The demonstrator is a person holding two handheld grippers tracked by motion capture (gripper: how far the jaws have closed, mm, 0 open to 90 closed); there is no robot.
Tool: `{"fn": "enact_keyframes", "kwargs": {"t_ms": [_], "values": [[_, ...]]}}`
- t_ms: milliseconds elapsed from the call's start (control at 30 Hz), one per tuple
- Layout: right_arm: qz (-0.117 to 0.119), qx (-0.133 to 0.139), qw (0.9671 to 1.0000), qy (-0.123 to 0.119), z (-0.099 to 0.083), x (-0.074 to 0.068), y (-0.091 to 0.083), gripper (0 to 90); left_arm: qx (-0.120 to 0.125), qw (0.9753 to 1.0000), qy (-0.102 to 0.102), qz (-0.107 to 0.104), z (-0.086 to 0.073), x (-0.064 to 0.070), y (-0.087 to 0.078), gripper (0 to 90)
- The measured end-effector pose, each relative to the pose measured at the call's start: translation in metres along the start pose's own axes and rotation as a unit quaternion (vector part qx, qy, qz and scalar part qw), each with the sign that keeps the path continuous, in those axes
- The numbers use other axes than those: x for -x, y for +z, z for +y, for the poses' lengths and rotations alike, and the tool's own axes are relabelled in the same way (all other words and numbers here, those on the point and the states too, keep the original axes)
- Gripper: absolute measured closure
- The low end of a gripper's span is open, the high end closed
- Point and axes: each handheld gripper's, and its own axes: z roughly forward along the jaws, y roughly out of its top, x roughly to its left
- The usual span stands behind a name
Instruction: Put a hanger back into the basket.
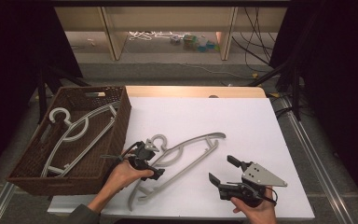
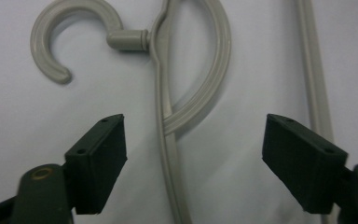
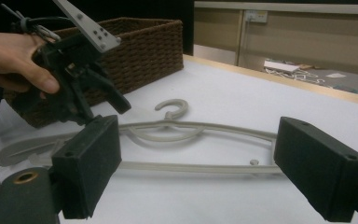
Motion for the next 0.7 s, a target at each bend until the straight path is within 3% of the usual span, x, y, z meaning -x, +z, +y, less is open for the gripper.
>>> {"fn": "enact_keyframes", "kwargs": {"t_ms": [100, 233, 300, 333, 467, 700], "values": [[0.000, -0.003, 1.0000, -0.002, 0.000, 0.000, 0.000, 15.7, -0.007, 0.9999, 0.005, -0.007, 0.001, -0.005, 0.005, 24.7], [-0.001, -0.003, 1.0000, -0.002, 0.000, 0.000, 0.000, 15.7, -0.032, 0.9991, 0.029, 0.003, 0.000, -0.006, 0.008, 38.0], [0.000, -0.007, 1.0000, 0.003, 0.000, -0.001, 0.000, 15.7, -0.043, 0.9987, 0.026, 0.002, 0.000, -0.009, 0.010, 41.7], [0.000, -0.005, 1.0000, 0.004, 0.000, -0.001, 0.000, 15.7, -0.042, 0.9990, 0.017, 0.000, -0.001, -0.009, 0.012, 43.1], [0.003, -0.002, 1.0000, -0.003, 0.000, 0.000, 0.000, 15.7, -0.038, 0.9992, 0.014, -0.002, 0.002, -0.011, 0.012, 52.2], [0.007, 0.001, 1.0000, 0.000, 0.000, 0.000, 0.001, 15.8, -0.057, 0.9980, 0.027, -0.006, 0.007, -0.011, 0.011, 65.2]]}}
